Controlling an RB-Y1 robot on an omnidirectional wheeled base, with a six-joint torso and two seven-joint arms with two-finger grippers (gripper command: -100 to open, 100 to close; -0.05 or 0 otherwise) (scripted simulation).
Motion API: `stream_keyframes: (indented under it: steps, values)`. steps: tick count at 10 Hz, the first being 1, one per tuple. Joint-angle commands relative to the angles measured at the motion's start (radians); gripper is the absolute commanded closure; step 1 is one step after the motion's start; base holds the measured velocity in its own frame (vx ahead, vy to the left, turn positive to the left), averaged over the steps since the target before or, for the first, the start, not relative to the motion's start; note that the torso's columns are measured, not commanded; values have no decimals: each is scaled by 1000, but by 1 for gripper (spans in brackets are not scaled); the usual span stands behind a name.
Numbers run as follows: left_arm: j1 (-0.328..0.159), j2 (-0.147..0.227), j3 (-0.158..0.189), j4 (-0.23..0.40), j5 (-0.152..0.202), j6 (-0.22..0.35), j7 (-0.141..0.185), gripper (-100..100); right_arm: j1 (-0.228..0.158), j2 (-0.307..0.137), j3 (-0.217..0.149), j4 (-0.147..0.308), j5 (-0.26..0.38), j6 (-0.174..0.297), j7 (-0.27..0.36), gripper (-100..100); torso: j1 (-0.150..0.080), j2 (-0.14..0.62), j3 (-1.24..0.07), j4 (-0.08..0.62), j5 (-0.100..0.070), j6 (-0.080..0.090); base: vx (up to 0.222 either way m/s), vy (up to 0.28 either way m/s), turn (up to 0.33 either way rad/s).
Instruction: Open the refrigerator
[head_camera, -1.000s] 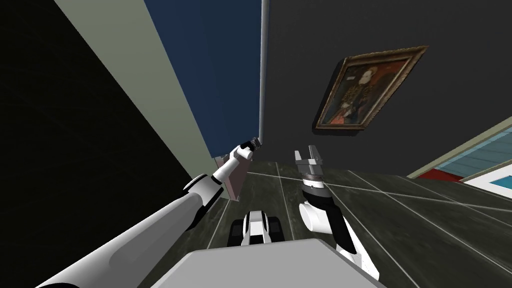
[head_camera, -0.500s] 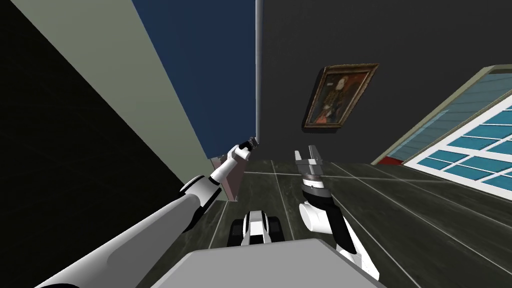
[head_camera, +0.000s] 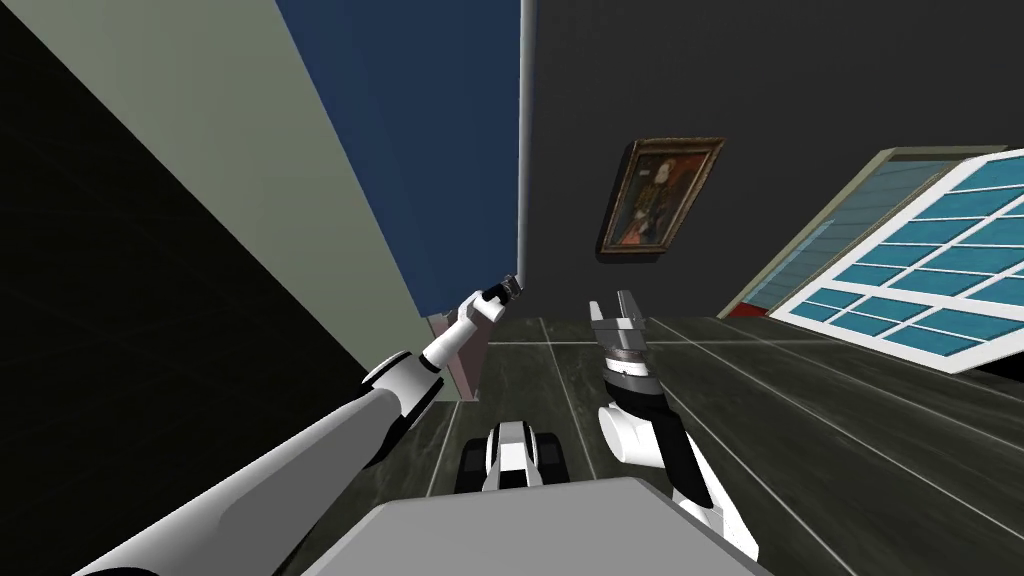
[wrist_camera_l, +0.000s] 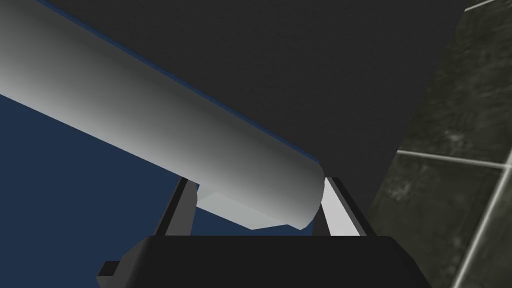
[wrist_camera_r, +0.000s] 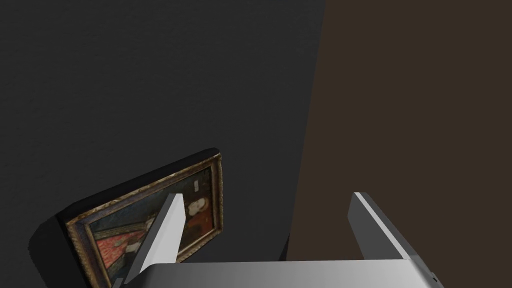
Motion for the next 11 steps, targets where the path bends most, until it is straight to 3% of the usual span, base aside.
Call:
stream_keyframes:
  steps: [1,2,8,11]
  values:
    - [-18,-15,-59,-36,28,-5,17,100,0,0,0,0,0,0,0,0,0,0,0,1,0,-2,-104,213,-104]
    - [-45,2,-59,-45,30,37,39,-100,0,0,0,0,0,0,0,0,0,-1,0,2,1,-2,-36,88,1]
    - [-113,37,-83,-95,53,113,96,-100,0,0,0,0,0,0,0,0,0,10,6,11,2,1,24,-22,42]
    - [-113,37,-83,-95,53,113,96,-100,0,0,0,0,0,0,0,0,-1,13,8,14,2,1,4,0,4]
